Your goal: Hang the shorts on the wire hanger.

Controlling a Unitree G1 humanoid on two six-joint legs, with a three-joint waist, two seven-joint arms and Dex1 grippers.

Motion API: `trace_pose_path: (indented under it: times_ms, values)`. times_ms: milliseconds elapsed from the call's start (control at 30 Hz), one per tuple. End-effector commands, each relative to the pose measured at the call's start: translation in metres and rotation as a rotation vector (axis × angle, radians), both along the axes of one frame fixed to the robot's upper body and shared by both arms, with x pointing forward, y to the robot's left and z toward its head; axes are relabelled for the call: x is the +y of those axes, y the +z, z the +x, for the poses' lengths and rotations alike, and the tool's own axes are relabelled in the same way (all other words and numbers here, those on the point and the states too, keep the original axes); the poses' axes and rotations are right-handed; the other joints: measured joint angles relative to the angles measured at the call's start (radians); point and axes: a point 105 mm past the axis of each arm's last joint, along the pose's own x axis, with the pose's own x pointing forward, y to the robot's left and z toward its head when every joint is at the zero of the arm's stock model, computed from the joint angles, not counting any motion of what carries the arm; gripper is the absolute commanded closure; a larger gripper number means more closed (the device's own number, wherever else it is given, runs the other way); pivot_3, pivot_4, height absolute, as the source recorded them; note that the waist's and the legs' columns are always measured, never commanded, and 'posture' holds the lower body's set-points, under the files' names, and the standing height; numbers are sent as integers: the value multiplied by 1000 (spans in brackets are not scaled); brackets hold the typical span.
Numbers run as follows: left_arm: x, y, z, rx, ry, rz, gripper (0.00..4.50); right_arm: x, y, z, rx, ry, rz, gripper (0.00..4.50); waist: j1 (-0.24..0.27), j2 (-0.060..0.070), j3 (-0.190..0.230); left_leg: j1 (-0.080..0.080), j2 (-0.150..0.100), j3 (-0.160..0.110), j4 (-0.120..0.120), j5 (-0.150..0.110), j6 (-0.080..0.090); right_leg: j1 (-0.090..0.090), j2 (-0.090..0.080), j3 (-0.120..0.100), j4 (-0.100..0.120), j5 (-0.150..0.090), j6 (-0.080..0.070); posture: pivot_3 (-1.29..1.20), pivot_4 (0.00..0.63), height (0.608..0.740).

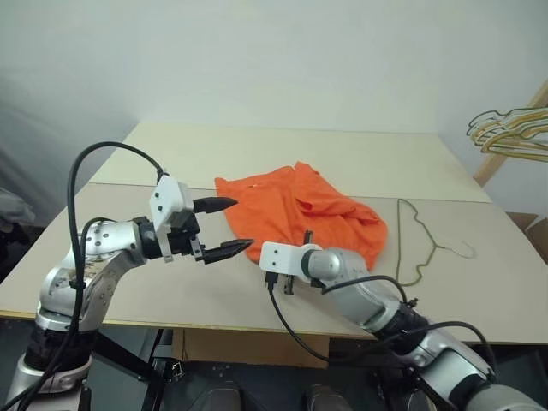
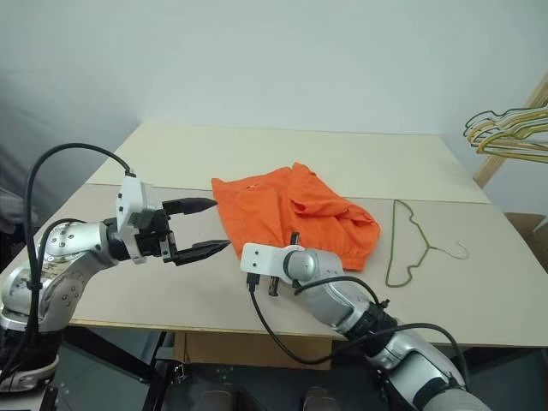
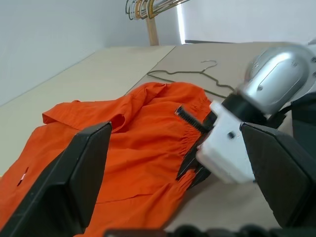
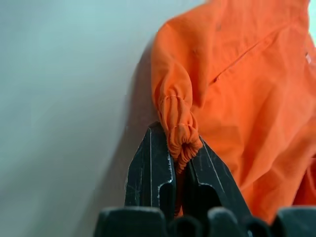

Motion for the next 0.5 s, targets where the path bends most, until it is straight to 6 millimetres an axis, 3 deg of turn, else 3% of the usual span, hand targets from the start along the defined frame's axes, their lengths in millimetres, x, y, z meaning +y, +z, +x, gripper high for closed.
trace_pose_path:
  times_ms: [33, 167, 300, 500]
  values:
    - [7, -6, 15, -127, 43, 137, 0, -21, 32, -13, -95, 86, 50, 4489, 6, 0, 0, 0, 0, 0, 0, 0, 0, 0, 0, 0, -1, 0, 0, 114, 0, 740]
    - [18, -36, 28, -220, -2, 363, 0, -57, 39, -37, -134, 197, 9, 4489, 4, 0, 0, -1, -1, 0, 0, 0, 0, 1, -1, 0, -3, 0, 1, 81, 0, 740]
    - [34, -77, 47, -307, -65, 649, 0, -81, 51, -57, -103, 216, 81, 4489, -7, 0, 0, 0, -1, 0, 0, 0, 0, 1, 0, 0, -3, -1, 1, 54, 0, 740]
    - [39, -106, 84, -472, -74, 892, 0, -94, 67, -70, -95, 222, 125, 4489, -25, 0, 0, 2, -1, 0, 1, 0, 0, 4, 0, 1, -3, 1, 3, 8, 0, 740]
